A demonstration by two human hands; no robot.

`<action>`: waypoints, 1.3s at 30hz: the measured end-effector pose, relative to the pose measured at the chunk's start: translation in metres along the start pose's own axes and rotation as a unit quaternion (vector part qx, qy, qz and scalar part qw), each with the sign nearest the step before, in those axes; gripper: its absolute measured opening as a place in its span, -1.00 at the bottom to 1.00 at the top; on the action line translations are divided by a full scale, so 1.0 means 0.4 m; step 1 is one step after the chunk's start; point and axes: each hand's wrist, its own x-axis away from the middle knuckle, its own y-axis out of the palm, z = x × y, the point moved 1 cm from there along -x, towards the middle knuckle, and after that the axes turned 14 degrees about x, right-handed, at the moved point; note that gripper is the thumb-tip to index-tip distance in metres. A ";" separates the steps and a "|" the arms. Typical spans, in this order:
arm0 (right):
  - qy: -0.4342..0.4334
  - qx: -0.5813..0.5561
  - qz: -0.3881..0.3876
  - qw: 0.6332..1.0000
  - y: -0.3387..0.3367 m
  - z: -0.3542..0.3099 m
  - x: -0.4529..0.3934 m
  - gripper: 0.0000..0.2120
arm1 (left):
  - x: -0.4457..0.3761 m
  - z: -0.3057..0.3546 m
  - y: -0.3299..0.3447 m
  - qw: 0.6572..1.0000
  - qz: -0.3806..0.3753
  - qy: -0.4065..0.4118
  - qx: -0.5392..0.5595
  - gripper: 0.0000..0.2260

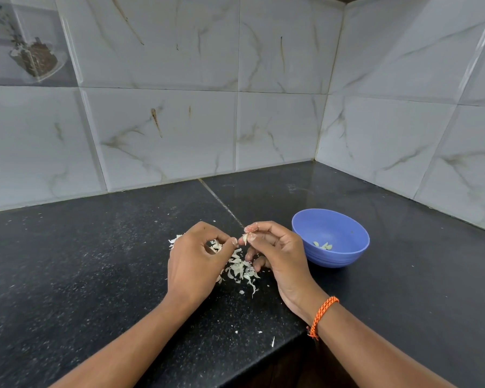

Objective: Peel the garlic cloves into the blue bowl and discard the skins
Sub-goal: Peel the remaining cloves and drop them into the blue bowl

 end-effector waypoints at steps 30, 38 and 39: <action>-0.066 0.112 0.028 0.991 0.012 -0.006 0.008 -0.77 | 0.009 0.031 0.004 0.998 -0.028 -0.010 -0.047 -0.88; -0.138 0.251 0.045 0.957 0.031 -0.018 0.021 -0.76 | 0.010 0.041 0.002 0.994 -0.002 0.039 -0.102 -0.89; -0.146 0.256 0.048 0.954 0.032 -0.019 0.021 -0.75 | 0.010 0.040 0.001 0.994 0.000 0.041 -0.098 -0.89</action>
